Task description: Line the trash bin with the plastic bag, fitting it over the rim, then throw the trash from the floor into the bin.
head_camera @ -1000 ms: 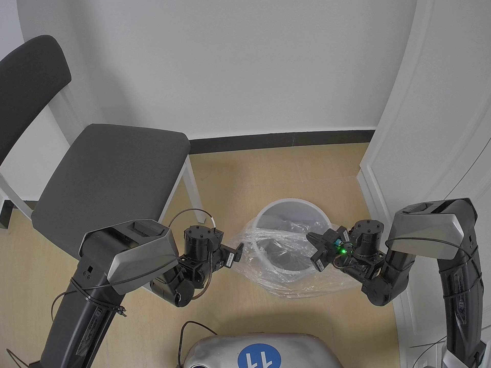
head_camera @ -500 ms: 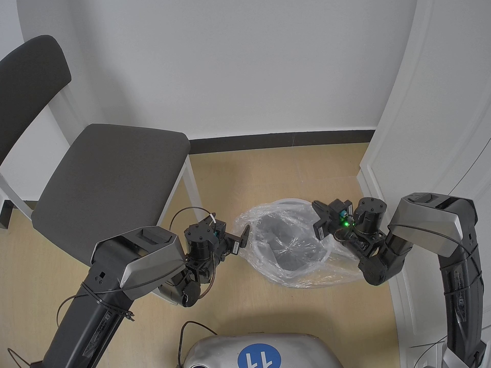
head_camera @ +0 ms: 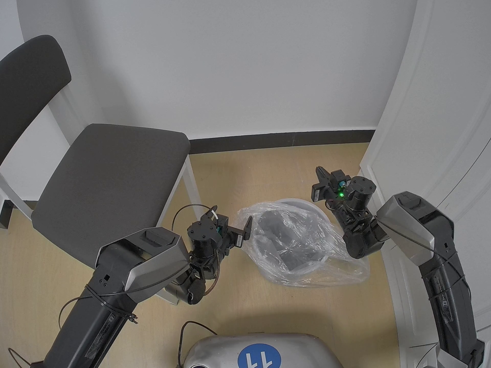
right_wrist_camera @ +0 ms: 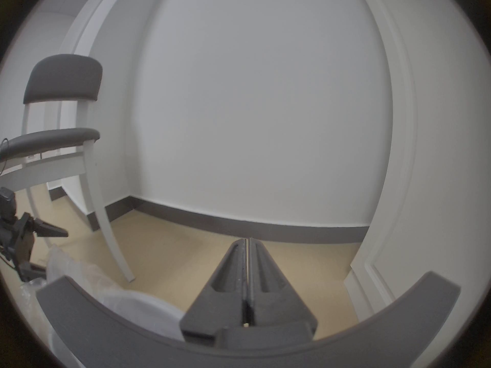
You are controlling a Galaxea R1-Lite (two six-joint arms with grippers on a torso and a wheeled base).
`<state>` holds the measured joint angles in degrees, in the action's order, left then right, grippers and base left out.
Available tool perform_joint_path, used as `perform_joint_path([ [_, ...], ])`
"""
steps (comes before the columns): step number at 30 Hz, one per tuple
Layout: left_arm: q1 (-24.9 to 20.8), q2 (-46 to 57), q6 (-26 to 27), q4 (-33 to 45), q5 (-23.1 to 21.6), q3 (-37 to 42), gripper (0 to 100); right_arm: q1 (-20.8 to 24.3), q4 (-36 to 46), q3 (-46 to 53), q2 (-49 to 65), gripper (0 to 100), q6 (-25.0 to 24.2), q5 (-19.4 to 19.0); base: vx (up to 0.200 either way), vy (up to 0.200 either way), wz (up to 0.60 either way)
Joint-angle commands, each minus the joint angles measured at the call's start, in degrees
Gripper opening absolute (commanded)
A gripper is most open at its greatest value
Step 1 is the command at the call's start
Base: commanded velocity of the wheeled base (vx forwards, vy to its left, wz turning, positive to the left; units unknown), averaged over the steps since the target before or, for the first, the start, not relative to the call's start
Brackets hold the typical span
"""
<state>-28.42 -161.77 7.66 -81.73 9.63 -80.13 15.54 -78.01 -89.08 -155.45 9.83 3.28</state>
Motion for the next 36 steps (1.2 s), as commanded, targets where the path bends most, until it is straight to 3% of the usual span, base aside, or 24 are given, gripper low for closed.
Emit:
perform_joint_path([
  [1,-1.82,0.31,-0.10,-0.10,3.20,-3.28,100,-1.13,1.10,-9.89,-9.43,0,-2.27,1.38,0.000,0.000,0.00],
  [6,-1.64,0.05,-0.10,-0.01,3.20,-3.10,100,-1.83,0.93,0.04,-2.49,0,-2.35,1.12,0.000,0.000,0.00],
  [7,-1.55,-0.13,-0.10,0.08,3.20,-3.02,100,-2.10,1.37,8.66,4.02,100,-3.41,0.41,0.000,0.000,0.00],
  [13,-1.38,-0.21,-0.10,0.08,3.20,-2.93,100,-2.36,9.63,29.14,23.00,100,-5.17,-5.39,0.000,0.000,0.00],
  [16,-1.38,-0.30,-0.10,0.08,3.29,-2.75,100,-2.45,14.64,34.41,29.42,100,-5.52,-8.64,0.000,0.000,0.00],
  [21,-1.55,-0.65,0.08,-0.10,3.64,-2.66,100,-2.36,21.23,35.73,31.44,100,-7.80,-12.07,0.000,0.000,0.00],
  [26,-1.55,-0.83,0.08,-0.01,3.64,-2.66,100,-2.45,21.85,35.81,30.47,100,-8.16,-12.95,0.000,0.000,0.00],
  [30,-1.55,-1.53,0.25,-0.19,3.64,-2.75,100,-2.01,22.02,37.84,30.21,100,-7.89,-15.85,0.000,0.000,0.00],
  [36,-1.82,-1.44,0.25,-0.36,3.73,-2.75,100,-1.30,21.93,36.96,26.34,100,-7.54,-15.76,0.000,0.000,0.00],
])
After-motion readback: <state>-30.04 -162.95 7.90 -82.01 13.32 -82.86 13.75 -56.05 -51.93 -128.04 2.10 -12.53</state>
